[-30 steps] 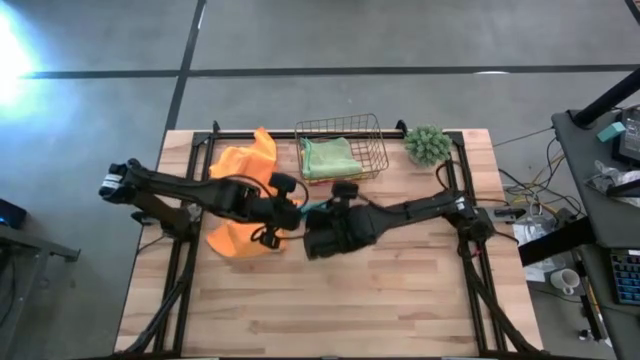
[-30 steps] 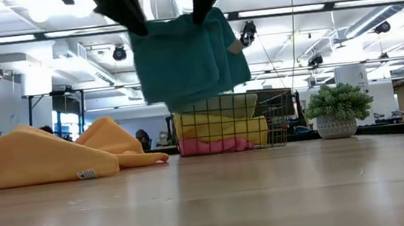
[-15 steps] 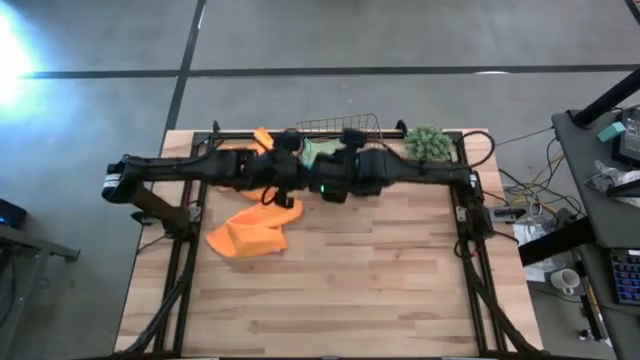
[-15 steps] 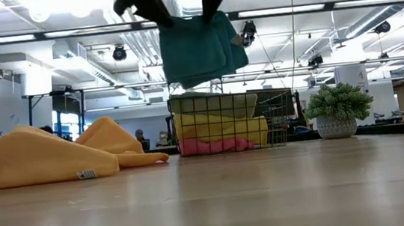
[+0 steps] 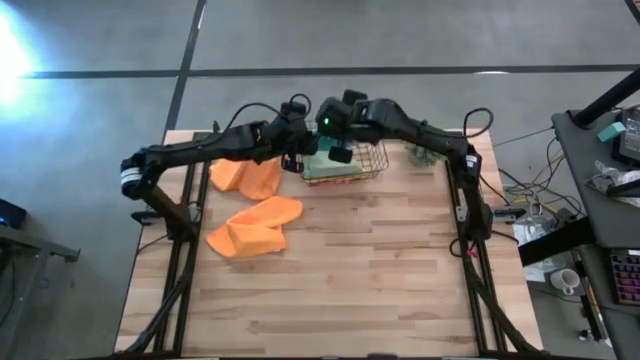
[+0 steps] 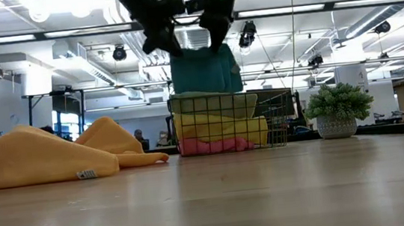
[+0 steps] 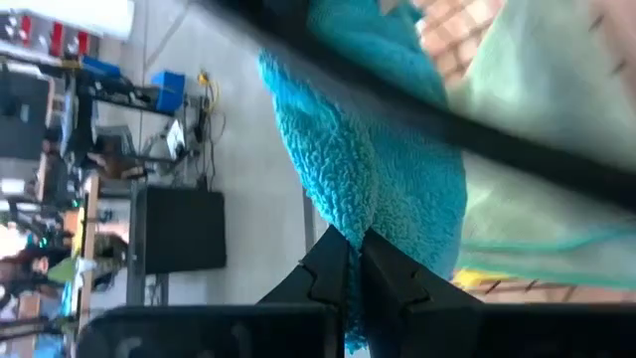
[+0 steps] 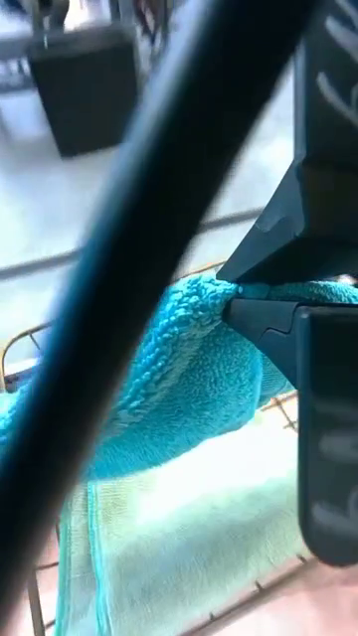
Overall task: Fold microfiber towels
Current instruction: Put the folded blue microfiber cloth into the gold wire basket
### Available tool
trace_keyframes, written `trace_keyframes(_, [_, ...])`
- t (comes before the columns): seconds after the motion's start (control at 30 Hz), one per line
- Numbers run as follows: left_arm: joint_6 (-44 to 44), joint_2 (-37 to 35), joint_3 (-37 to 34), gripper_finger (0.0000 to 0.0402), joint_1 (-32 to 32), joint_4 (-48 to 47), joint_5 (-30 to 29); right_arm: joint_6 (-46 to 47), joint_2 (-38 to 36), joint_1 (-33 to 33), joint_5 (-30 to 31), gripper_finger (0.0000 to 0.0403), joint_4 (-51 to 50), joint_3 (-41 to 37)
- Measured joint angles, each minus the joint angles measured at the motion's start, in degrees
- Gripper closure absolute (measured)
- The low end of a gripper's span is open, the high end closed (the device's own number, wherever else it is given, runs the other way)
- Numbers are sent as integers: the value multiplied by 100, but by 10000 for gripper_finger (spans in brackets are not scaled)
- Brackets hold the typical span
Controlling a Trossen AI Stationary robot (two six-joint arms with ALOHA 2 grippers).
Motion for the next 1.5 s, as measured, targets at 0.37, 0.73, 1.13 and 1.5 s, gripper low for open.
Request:
trace_keyframes(0.37, [31, 600, 334, 401, 704, 138, 355, -1393, 0, -1088, -1511, 392, 1115, -701])
trace_keyframes(0.73, [218, 1353, 708, 401, 892, 237, 361, -2359, 0, -1487, -1815, 392, 2508, -1624])
trace_keyframes(1.13, [248, 1393, 690, 401, 905, -634, 241, -2560, -9, -1549, -2380, 392, 2736, -2233])
trace_keyframes(1.5, [-841, 1368, 683, 401, 761, -871, 1246, -2216, -67, -1478, -3116, 392, 1553, -1841])
